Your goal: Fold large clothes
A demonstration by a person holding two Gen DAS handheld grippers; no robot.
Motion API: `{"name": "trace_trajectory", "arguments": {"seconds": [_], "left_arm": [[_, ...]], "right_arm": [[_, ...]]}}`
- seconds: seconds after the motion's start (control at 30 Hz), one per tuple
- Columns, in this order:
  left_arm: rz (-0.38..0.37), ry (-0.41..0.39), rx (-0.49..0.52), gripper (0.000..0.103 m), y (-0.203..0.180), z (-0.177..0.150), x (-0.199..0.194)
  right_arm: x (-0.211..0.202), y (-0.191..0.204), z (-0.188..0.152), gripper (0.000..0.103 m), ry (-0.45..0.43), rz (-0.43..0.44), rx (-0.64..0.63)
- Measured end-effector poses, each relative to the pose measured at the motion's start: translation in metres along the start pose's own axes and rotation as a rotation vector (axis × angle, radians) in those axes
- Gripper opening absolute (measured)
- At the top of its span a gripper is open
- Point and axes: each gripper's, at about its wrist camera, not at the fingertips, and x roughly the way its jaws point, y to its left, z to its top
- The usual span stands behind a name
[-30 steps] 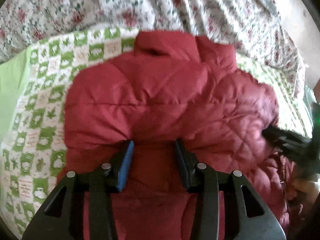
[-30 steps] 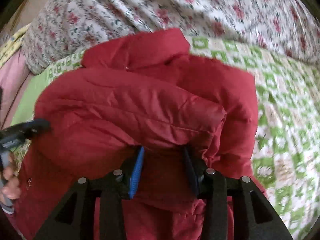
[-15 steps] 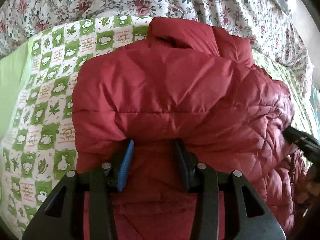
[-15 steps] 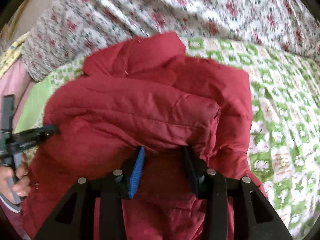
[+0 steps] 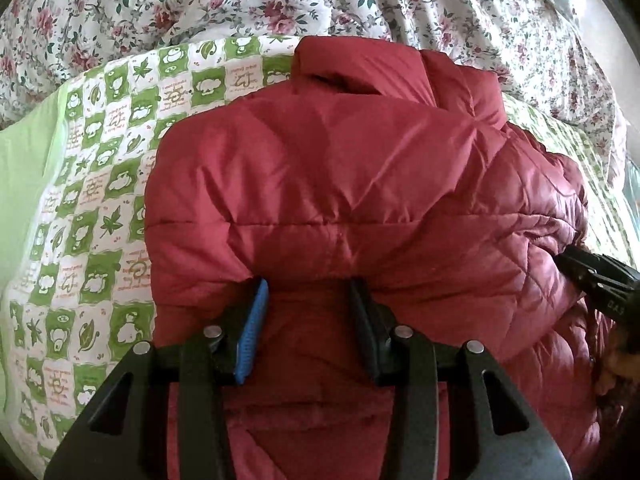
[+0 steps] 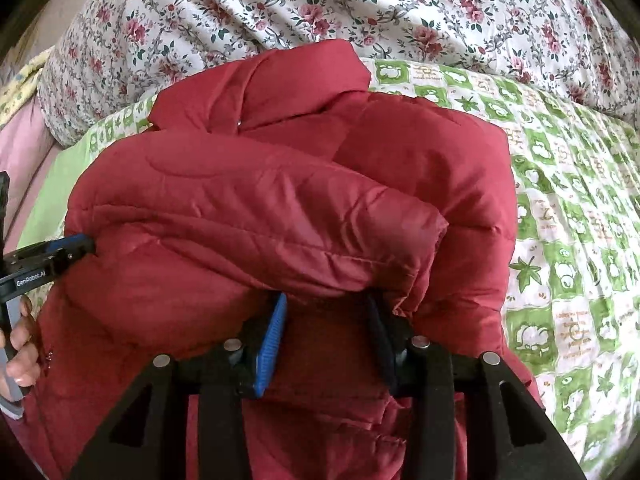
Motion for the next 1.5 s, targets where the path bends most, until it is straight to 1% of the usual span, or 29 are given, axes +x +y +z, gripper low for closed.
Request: {"name": "trace_trajectory", "arguments": {"seconds": [0.2, 0.27, 0.37, 0.43, 0.47, 0.5, 0.53, 0.57, 0.73, 0.83, 1.0, 1.1, 1.27, 1.5], "left_arm": [[0.01, 0.003, -0.006, 0.04, -0.001, 0.0, 0.0], [0.025, 0.005, -0.004, 0.04, -0.002, -0.001, -0.002], [0.06, -0.011, 0.008, 0.04, -0.005, -0.004, -0.013], [0.067, -0.026, 0.005, 0.04, -0.004, -0.008, -0.025], [0.065, -0.033, -0.002, 0.04, -0.002, -0.01, -0.03], [0.059, -0.036, -0.011, 0.04, 0.001, -0.013, -0.036], [0.051, -0.04, -0.022, 0.04, 0.004, -0.017, -0.043], [0.048, -0.044, -0.029, 0.04, 0.006, -0.019, -0.048], [0.028, -0.054, -0.071, 0.04, 0.023, -0.044, -0.08], [0.01, -0.039, -0.103, 0.04, 0.033, -0.063, -0.094], [0.024, -0.005, -0.111, 0.04, 0.041, -0.098, -0.11], [0.012, 0.015, -0.125, 0.04, 0.044, -0.117, -0.118], [0.035, 0.044, -0.112, 0.041, 0.045, -0.146, -0.128], [0.025, 0.059, -0.128, 0.043, 0.05, -0.177, -0.142]], "right_arm": [[-0.001, 0.001, -0.002, 0.041, -0.008, 0.0, 0.005], [-0.003, -0.001, -0.002, 0.041, -0.011, 0.005, 0.011], [-0.012, 0.001, -0.001, 0.043, -0.022, 0.014, 0.021], [-0.022, 0.001, -0.001, 0.044, -0.022, 0.01, 0.033], [-0.029, 0.002, -0.002, 0.046, -0.026, 0.01, 0.038], [-0.037, 0.002, -0.003, 0.055, -0.033, 0.005, 0.042], [-0.046, 0.004, -0.005, 0.06, -0.035, -0.001, 0.041], [-0.052, 0.005, -0.006, 0.069, -0.035, -0.009, 0.038], [-0.089, 0.012, -0.019, 0.07, -0.054, -0.038, -0.001], [-0.105, 0.015, -0.033, 0.071, -0.043, -0.072, -0.022], [-0.128, 0.014, -0.061, 0.073, -0.019, -0.105, -0.036], [-0.141, 0.013, -0.079, 0.073, -0.009, -0.099, -0.036], [-0.161, 0.004, -0.11, 0.074, 0.01, -0.116, -0.03], [-0.179, -0.011, -0.151, 0.074, 0.043, -0.133, 0.008]]}}
